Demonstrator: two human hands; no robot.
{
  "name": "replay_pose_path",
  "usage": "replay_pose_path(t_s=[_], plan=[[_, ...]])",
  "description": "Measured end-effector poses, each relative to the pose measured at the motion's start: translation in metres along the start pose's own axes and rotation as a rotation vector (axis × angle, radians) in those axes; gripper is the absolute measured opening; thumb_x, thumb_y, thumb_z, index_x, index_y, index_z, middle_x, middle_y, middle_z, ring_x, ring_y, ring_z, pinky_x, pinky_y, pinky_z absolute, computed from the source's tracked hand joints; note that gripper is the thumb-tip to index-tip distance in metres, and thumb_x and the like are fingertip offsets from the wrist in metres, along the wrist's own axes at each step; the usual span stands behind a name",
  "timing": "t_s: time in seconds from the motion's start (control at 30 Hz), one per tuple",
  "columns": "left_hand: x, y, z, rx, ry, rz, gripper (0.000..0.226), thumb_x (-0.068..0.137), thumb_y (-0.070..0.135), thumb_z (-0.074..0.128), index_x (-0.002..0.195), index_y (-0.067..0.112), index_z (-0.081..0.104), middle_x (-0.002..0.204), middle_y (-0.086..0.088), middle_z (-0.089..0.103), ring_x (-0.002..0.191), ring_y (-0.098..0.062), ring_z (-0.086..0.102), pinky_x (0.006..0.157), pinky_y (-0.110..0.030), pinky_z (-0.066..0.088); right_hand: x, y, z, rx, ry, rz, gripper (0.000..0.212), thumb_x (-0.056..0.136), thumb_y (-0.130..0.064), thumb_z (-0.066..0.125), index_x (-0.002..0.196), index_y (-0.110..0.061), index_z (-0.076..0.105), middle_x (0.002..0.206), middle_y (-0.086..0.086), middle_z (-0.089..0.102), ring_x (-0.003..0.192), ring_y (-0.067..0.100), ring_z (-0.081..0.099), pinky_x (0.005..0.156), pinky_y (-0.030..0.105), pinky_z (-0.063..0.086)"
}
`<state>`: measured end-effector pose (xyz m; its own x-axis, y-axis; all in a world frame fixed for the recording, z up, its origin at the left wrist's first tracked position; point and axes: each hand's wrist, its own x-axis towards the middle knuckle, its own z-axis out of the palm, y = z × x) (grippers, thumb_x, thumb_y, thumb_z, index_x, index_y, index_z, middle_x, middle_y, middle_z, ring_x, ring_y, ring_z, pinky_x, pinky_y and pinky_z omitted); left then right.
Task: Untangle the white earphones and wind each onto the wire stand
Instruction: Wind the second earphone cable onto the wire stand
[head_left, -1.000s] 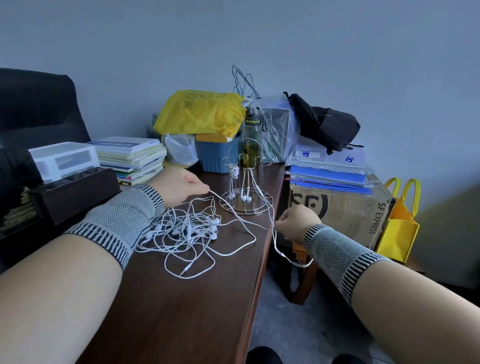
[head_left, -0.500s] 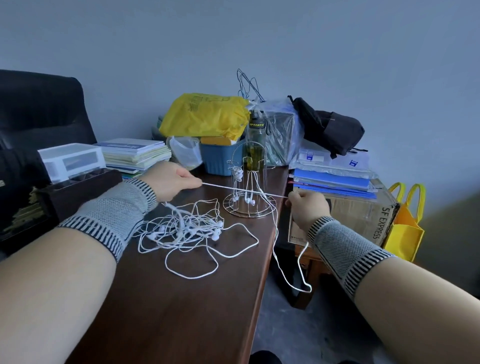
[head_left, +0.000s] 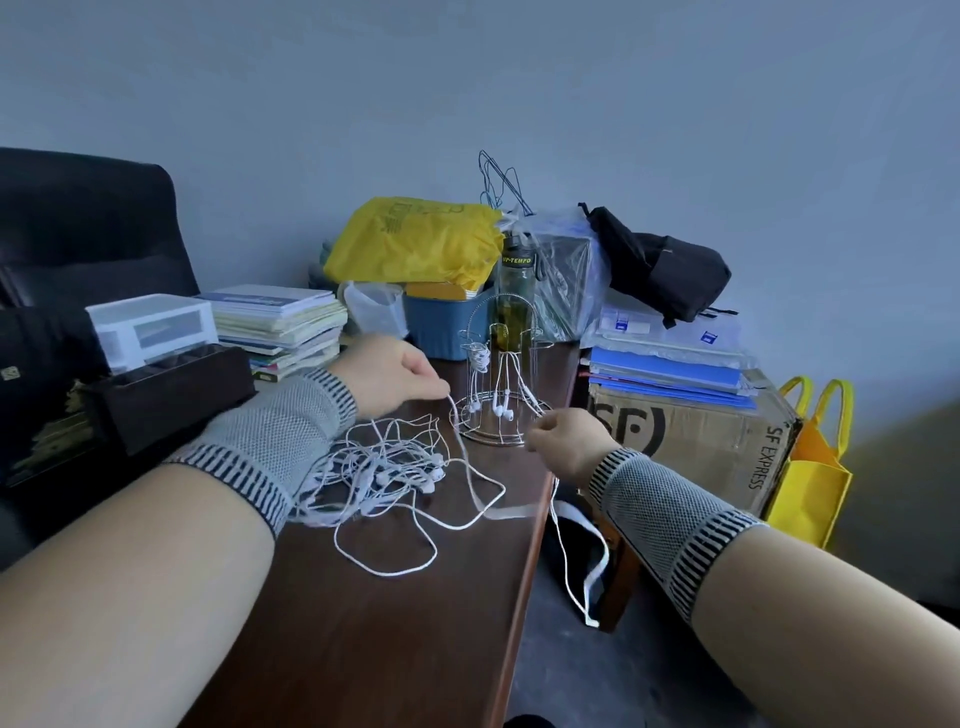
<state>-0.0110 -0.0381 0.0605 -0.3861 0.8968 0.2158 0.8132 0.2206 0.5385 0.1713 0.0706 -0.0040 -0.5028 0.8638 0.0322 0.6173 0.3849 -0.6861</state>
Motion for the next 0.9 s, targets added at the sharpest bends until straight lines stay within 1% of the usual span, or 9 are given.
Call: replay_pose_path(t_s=[0.1,0.17,0.23,0.33,0.47,0.53,0.67,0.8,0.9], plan=[[0.004,-0.003,0.012,-0.122,-0.014,-0.026,0.020,0.079,0.041,0.077,0.075,0.022,0.074,0.063,-0.003,0.060,0.050,-0.012,0.045,0.050,-0.022,0.036,-0.009,-0.018,-0.001,0.231,0.083,-0.217,0.033,0.095,-0.016,0.047,0.125,-0.013,0.061,0.114,0.001,0.065,0.081,0.007,0.058,0.070,0.014,0.048],[0.005,0.002,0.016,-0.152,-0.007,-0.013,0.017,0.079,0.038,0.077,0.074,0.023,0.074,0.059,0.006,0.061,0.054,-0.008,0.048,0.052,-0.022,0.037,-0.012,-0.032,0.003,0.401,-0.010,-0.253,0.030,0.094,-0.017,0.053,0.123,-0.013,0.063,0.109,0.002,0.067,0.086,0.011,0.061,0.080,0.017,0.049],[0.002,0.006,0.017,-0.151,-0.029,0.013,0.014,0.082,0.035,0.075,0.075,0.022,0.074,0.048,0.015,0.056,0.050,-0.001,0.048,0.050,-0.019,0.035,-0.011,-0.037,0.013,0.530,-0.127,-0.245,0.016,0.093,-0.018,0.058,0.101,-0.012,0.070,0.078,0.004,0.068,0.070,0.020,0.059,0.074,0.035,0.050],[-0.007,0.006,0.005,-0.124,-0.079,-0.002,0.015,0.083,0.034,0.075,0.078,0.020,0.074,0.046,0.013,0.052,0.049,-0.007,0.044,0.049,-0.021,0.034,-0.010,-0.036,0.015,0.599,-0.084,-0.197,0.022,0.093,-0.017,0.057,0.074,-0.014,0.068,0.041,-0.007,0.041,0.038,0.013,0.036,0.049,0.028,0.036],[0.002,0.014,-0.062,-0.289,0.395,0.040,0.008,0.086,0.027,0.073,0.082,0.021,0.070,0.050,0.020,0.057,0.044,0.006,0.047,0.053,-0.015,0.038,-0.003,-0.040,0.000,0.721,0.121,-0.188,0.025,0.094,-0.016,0.054,0.071,-0.014,0.066,0.041,-0.008,0.036,0.035,0.009,0.029,0.037,0.021,0.026],[0.004,0.023,-0.081,-0.388,0.443,0.098,0.006,0.085,0.027,0.074,0.086,0.021,0.072,0.054,0.018,0.060,0.043,0.007,0.047,0.055,-0.017,0.039,0.000,-0.044,0.000,0.715,0.155,-0.209,0.026,0.092,-0.015,0.055,0.068,-0.015,0.065,0.039,-0.010,0.035,0.036,0.009,0.029,0.039,0.022,0.026],[-0.006,-0.003,-0.034,-0.063,0.063,-0.034,0.011,0.084,0.031,0.073,0.080,0.021,0.072,0.038,0.016,0.047,0.042,-0.001,0.043,0.041,-0.014,0.034,-0.006,-0.047,0.012,0.574,0.120,-0.155,0.025,0.093,-0.016,0.053,0.072,-0.014,0.067,0.032,-0.011,0.036,0.030,0.005,0.030,0.042,0.024,0.027],[0.002,-0.036,-0.024,-0.269,0.299,-0.183,0.019,0.085,0.026,0.072,0.090,0.008,0.075,0.045,0.006,0.046,0.048,-0.015,0.040,0.048,-0.026,0.031,-0.009,-0.033,0.005,0.446,0.088,-0.070,0.024,0.092,-0.017,0.053,0.077,-0.009,0.070,0.031,-0.012,0.038,0.027,0.003,0.030,0.035,0.020,0.028],[0.003,-0.034,-0.021,-0.253,0.244,-0.208,0.022,0.086,0.025,0.072,0.096,0.006,0.074,0.056,-0.011,0.052,0.054,-0.028,0.048,0.058,-0.040,0.047,-0.007,-0.020,-0.002,0.407,0.118,-0.020,0.028,0.089,-0.024,0.061,0.065,-0.010,0.066,0.038,-0.010,0.044,0.030,0.007,0.032,0.035,0.021,0.030]])
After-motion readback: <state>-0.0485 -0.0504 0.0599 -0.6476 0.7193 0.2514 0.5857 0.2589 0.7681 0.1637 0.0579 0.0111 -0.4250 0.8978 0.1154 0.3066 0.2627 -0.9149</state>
